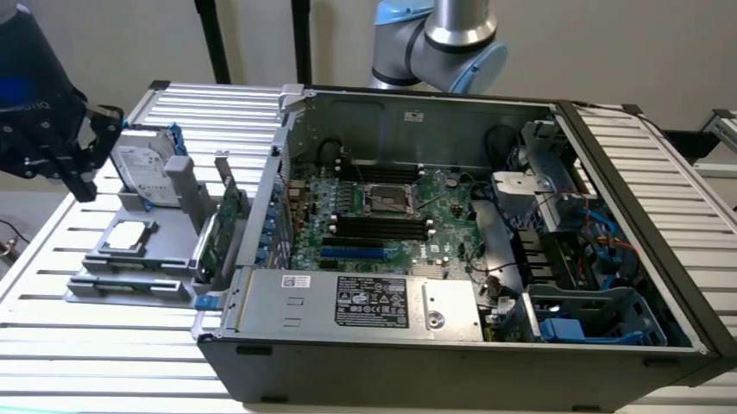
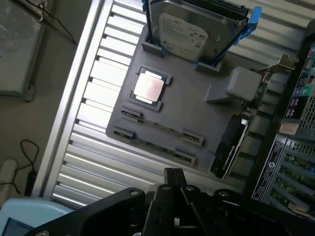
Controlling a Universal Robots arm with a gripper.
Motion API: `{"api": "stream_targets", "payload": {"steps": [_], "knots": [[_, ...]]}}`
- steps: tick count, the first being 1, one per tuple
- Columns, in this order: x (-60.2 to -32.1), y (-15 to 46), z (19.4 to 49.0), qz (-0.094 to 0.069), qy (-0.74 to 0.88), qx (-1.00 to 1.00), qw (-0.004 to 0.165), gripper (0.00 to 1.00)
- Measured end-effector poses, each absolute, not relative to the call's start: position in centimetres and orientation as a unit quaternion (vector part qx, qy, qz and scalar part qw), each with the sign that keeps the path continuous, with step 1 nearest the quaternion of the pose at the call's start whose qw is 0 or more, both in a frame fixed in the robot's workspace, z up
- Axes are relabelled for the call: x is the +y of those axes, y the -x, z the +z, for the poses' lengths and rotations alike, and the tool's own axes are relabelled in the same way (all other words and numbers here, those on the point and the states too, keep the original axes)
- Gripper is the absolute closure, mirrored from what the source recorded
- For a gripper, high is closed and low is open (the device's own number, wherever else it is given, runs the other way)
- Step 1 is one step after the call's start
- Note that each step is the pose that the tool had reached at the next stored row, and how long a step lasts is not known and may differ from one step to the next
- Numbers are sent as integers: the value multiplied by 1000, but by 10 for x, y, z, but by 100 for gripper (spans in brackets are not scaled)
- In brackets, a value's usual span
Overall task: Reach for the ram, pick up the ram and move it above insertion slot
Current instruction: 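Pick up the ram and move it above insertion slot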
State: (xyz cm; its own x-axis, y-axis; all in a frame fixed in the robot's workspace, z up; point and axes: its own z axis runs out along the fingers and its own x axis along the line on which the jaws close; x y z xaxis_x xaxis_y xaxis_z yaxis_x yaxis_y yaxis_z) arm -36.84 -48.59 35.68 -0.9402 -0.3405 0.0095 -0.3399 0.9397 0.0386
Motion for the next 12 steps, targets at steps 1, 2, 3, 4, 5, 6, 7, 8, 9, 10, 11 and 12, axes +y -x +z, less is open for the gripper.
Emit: {"api": "stream_targets", "payload": {"steps": [1, 2, 3, 4, 5, 6, 7, 8, 9, 10, 11, 12], "knots": [[-486, 368, 357, -18, -182, -983, 8, 89], [-486, 368, 356, -18, -191, -981, 8, 89], [-486, 368, 356, -18, -199, -980, 8, 89], [-486, 368, 356, -18, -209, -978, 9, 89], [-486, 368, 355, -18, -218, -976, 9, 89], [-486, 368, 355, -18, -227, -974, 9, 89], [-486, 368, 355, -18, -235, -972, 9, 89], [-486, 368, 354, -18, -244, -970, 9, 89], [-486, 368, 354, -18, -253, -967, 9, 89], [-486, 368, 354, -17, -262, -965, 10, 89], [-486, 368, 353, -17, -271, -962, 10, 89], [-486, 368, 353, -17, -279, -960, 10, 89]]}}
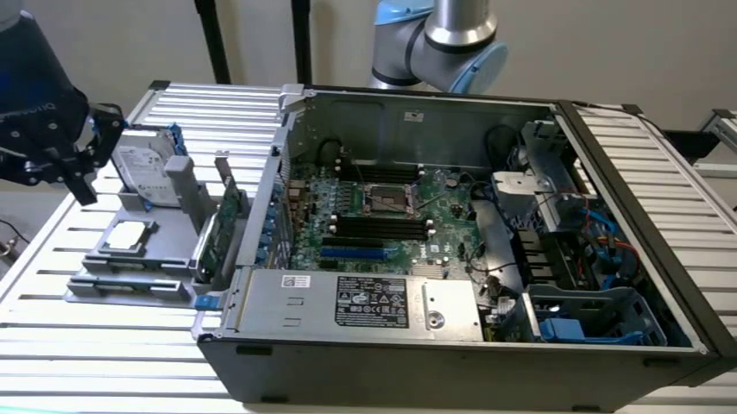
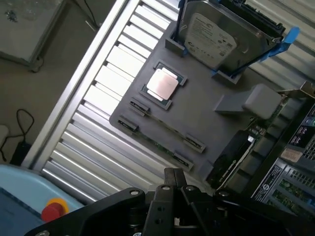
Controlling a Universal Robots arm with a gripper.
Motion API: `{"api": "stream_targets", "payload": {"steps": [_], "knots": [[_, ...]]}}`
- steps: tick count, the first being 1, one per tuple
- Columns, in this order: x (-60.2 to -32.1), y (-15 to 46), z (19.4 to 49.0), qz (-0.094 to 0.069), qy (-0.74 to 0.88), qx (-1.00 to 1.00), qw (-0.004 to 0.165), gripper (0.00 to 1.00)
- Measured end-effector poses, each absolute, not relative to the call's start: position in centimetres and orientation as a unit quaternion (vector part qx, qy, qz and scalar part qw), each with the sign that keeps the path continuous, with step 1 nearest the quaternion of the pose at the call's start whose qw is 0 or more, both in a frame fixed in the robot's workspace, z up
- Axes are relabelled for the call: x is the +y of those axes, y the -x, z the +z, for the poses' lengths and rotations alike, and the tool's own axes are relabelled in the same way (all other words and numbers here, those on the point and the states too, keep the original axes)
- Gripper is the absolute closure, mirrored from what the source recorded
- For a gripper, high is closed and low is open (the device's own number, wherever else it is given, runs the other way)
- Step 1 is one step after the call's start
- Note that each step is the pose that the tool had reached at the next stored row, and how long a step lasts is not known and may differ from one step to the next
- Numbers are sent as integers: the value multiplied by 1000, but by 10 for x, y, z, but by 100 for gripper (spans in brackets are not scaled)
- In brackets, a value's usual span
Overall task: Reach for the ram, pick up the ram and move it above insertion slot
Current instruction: 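Pick up the ram and move it above insertion slot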
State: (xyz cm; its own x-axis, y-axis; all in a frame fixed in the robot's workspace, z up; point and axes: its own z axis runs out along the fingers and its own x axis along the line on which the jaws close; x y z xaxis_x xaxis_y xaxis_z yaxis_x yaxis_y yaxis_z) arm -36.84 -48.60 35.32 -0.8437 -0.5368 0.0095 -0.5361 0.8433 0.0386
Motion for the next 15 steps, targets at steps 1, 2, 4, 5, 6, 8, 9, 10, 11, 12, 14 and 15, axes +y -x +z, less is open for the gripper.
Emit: {"api": "stream_targets", "payload": {"steps": [1, 2, 4, 5, 6, 8, 9, 10, 11, 12, 14, 15], "knots": [[-486, 368, 353, -17, -288, -957, 10, 89], [-486, 368, 353, -17, -297, -955, 10, 89], [-486, 368, 352, -17, -314, -949, 11, 89], [-486, 368, 352, -17, -323, -946, 11, 89], [-486, 368, 351, -17, -331, -944, 11, 89], [-486, 368, 351, -16, -348, -937, 11, 89], [-486, 368, 350, -16, -357, -934, 11, 89], [-486, 368, 350, -16, -365, -931, 11, 89], [-486, 368, 350, -16, -374, -927, 12, 89], [-486, 368, 349, -16, -382, -924, 12, 89], [-486, 368, 349, -16, -399, -917, 12, 89], [-486, 368, 348, -16, -407, -913, 12, 89]]}}
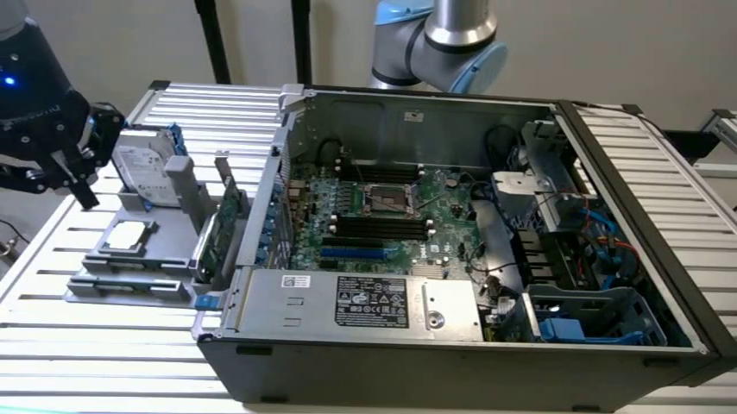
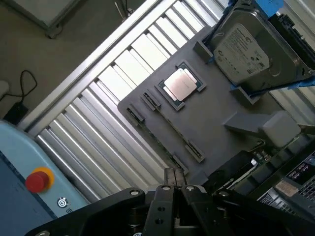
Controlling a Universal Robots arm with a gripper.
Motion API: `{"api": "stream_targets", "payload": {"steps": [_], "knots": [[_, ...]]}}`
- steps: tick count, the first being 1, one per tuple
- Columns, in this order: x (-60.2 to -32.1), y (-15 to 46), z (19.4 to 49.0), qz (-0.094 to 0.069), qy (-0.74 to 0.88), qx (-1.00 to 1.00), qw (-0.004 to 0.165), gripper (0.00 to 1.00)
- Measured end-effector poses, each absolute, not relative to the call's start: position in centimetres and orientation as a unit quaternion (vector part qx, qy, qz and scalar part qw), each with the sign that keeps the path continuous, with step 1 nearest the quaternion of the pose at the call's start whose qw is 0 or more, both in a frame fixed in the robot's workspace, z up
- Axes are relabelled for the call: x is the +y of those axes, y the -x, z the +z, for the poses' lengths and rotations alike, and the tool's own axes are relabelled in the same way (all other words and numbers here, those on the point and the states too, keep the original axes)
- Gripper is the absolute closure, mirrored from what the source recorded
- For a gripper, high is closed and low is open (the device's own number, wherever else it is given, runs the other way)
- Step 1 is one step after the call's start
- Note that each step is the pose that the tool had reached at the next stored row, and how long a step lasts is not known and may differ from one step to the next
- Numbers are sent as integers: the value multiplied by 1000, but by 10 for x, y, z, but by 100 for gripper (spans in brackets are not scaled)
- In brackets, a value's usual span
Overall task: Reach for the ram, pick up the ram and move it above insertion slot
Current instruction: 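Pick up the ram and move it above insertion slot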
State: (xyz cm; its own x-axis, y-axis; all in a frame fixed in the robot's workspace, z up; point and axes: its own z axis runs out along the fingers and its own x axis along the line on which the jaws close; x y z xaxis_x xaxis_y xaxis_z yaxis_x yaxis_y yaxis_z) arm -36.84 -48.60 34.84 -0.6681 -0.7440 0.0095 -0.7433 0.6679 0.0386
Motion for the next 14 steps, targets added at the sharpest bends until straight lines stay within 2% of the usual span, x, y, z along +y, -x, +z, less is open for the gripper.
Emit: {"api": "stream_targets", "payload": {"steps": [14], "knots": [[-486, 368, 343, -14, -520, -854, 14, 89]]}}
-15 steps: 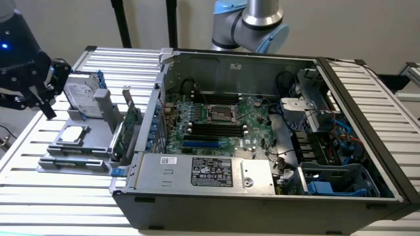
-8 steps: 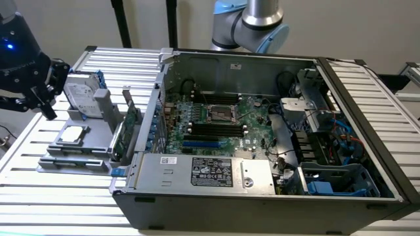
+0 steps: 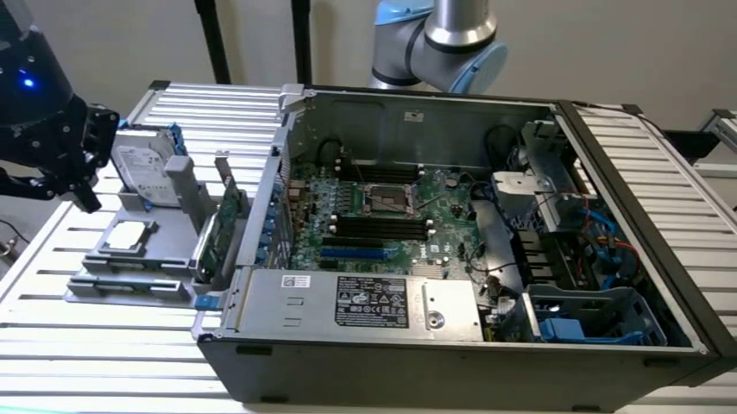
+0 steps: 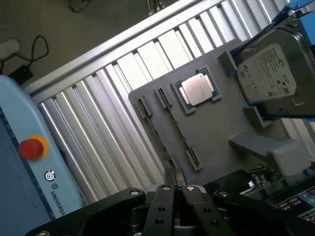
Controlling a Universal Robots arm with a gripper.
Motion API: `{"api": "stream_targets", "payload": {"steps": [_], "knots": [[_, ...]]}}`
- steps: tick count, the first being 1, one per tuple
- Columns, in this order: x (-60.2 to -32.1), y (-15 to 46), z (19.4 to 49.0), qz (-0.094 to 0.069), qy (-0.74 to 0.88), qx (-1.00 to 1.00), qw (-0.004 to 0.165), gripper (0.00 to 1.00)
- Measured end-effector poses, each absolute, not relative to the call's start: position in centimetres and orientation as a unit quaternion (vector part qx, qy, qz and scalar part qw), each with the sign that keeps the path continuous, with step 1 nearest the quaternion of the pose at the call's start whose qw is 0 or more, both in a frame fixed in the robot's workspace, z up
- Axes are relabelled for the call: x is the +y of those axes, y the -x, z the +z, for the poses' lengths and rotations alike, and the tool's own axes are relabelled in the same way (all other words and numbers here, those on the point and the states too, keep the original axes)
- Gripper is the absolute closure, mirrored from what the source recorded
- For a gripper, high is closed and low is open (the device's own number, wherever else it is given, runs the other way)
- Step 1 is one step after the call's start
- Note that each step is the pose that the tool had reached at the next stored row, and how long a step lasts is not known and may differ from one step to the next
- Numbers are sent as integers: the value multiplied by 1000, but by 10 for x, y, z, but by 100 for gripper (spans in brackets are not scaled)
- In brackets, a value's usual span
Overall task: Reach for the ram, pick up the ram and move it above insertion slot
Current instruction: 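Pick up the ram and move it above insertion slot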
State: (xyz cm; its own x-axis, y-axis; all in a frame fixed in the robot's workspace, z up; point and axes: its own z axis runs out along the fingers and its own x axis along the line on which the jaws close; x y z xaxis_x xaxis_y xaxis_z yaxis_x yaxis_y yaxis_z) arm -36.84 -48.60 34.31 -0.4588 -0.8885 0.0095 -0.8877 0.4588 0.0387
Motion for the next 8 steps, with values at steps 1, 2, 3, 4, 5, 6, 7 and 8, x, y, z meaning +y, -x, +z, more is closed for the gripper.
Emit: {"api": "stream_targets", "payload": {"steps": [1, 2, 3, 4, 5, 6, 7, 8], "knots": [[-486, 368, 343, -14, -528, -849, 14, 89], [-486, 368, 342, -14, -535, -844, 14, 89], [-486, 368, 342, -14, -543, -840, 14, 89], [-486, 368, 341, -14, -551, -834, 15, 89], [-486, 368, 340, -13, -558, -829, 15, 89], [-486, 368, 340, -13, -566, -824, 15, 89], [-486, 368, 339, -13, -573, -819, 15, 89], [-486, 368, 338, -13, -581, -814, 15, 89]]}}
